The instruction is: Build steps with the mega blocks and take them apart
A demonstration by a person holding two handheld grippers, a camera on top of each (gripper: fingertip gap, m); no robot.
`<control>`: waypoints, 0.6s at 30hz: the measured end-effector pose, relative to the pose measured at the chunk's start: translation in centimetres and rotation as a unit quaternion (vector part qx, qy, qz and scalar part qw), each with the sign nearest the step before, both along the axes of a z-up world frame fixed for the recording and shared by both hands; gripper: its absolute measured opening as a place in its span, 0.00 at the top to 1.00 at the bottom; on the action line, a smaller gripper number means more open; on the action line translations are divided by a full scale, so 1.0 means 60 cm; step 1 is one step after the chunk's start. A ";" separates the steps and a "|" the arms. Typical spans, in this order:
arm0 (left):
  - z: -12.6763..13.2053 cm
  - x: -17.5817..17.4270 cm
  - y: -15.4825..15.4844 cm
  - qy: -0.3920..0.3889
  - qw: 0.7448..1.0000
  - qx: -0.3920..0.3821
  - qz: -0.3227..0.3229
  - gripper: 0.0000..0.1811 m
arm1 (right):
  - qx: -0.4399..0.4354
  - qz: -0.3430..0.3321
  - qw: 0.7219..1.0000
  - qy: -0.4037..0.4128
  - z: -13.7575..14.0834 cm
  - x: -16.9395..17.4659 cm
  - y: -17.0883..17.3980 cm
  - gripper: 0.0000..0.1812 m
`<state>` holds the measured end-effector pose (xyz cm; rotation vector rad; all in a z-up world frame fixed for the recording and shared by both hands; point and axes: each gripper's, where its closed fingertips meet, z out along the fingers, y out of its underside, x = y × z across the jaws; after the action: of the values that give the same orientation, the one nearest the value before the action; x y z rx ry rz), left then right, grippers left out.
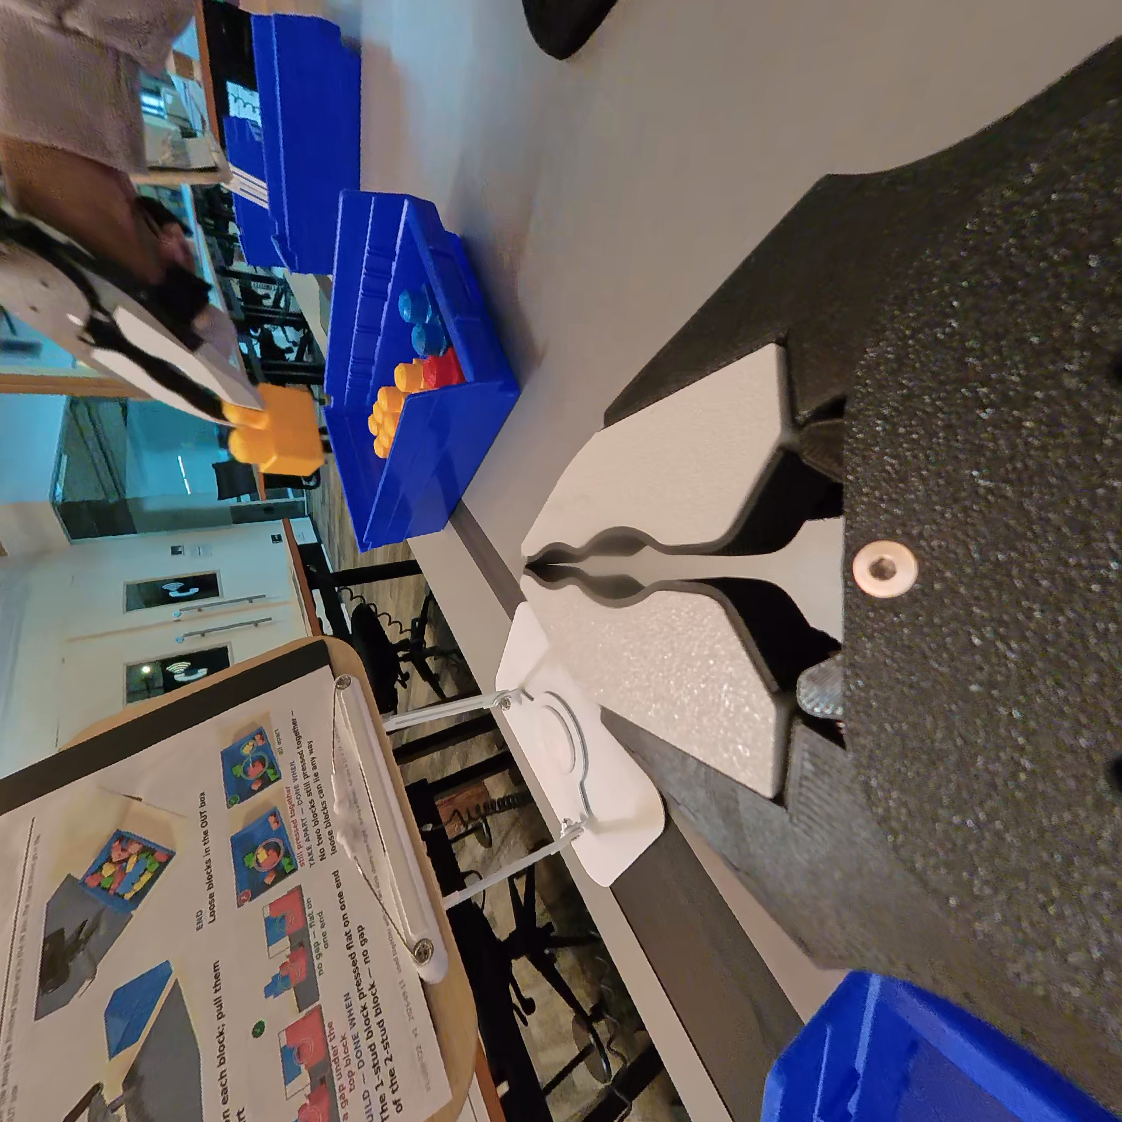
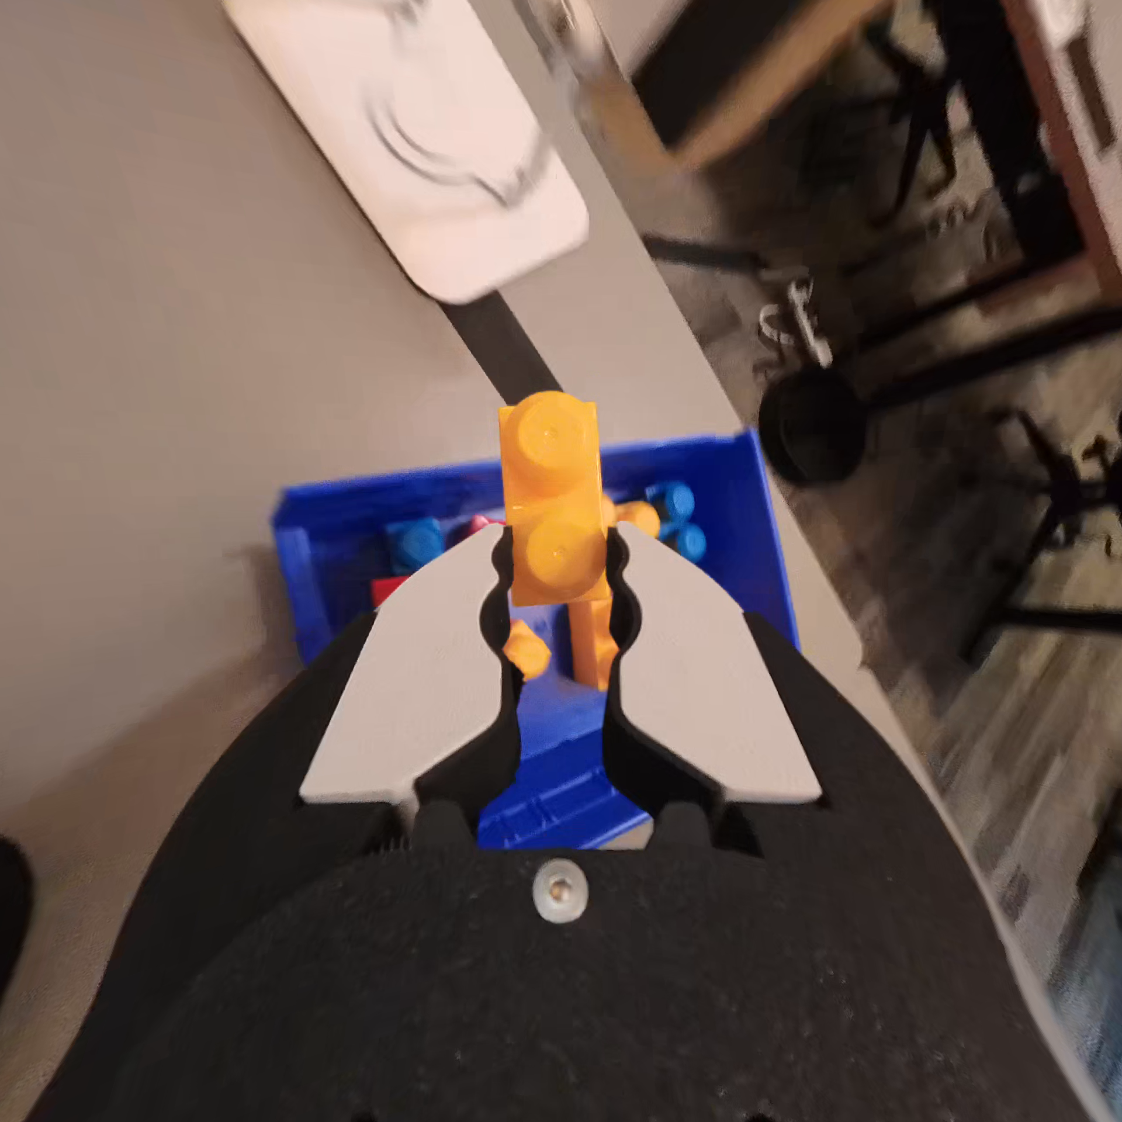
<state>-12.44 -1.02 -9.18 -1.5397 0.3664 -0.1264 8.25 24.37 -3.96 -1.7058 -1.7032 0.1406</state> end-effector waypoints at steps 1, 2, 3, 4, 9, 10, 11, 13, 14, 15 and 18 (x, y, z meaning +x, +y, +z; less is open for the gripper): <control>-0.001 0.001 0.000 0.004 1.000 -0.001 0.000 1.00 | -0.008 -0.022 1.000 -0.009 -0.021 0.013 0.026 0.84; -0.002 0.001 0.001 0.006 1.000 -0.002 0.001 1.00 | -0.012 -0.042 0.999 -0.020 -0.044 0.024 0.048 0.84; -0.004 0.000 0.001 0.008 1.000 -0.003 0.002 1.00 | -0.020 -0.055 0.998 -0.029 -0.068 0.032 0.065 0.84; -0.005 -0.001 0.001 0.008 1.000 -0.004 0.002 1.00 | -0.037 -0.064 0.997 -0.032 -0.093 0.035 0.075 0.84; -0.008 -0.007 0.003 0.002 1.000 -0.009 0.004 1.00 | -0.101 -0.067 0.992 -0.047 -0.189 0.031 0.085 0.84; -0.009 -0.007 0.003 0.001 1.000 -0.011 0.003 1.00 | -0.109 -0.066 0.991 -0.048 -0.201 0.028 0.084 0.84; -0.011 -0.006 0.004 0.001 1.000 -0.012 0.003 1.00 | -0.120 -0.062 0.990 -0.049 -0.211 0.024 0.082 0.84; -0.013 -0.004 0.005 0.003 1.000 -0.015 0.000 1.00 | -0.133 -0.061 0.988 -0.054 -0.226 0.019 0.081 0.84; -0.014 -0.003 0.005 0.005 1.000 -0.016 -0.001 1.00 | -0.137 -0.059 0.987 -0.057 -0.233 0.016 0.081 0.84; -0.015 -0.002 0.005 0.007 1.000 -0.017 -0.002 1.00 | -0.143 -0.058 0.986 -0.058 -0.239 0.013 0.081 0.84; -0.017 -0.001 0.005 0.012 1.000 -0.019 -0.002 1.00 | -0.155 -0.060 0.984 -0.065 -0.255 0.007 0.083 0.84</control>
<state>-12.50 -0.71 -10.18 -1.5788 0.3889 -0.1180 8.69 29.33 -19.28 -2.0828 -1.7357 0.2536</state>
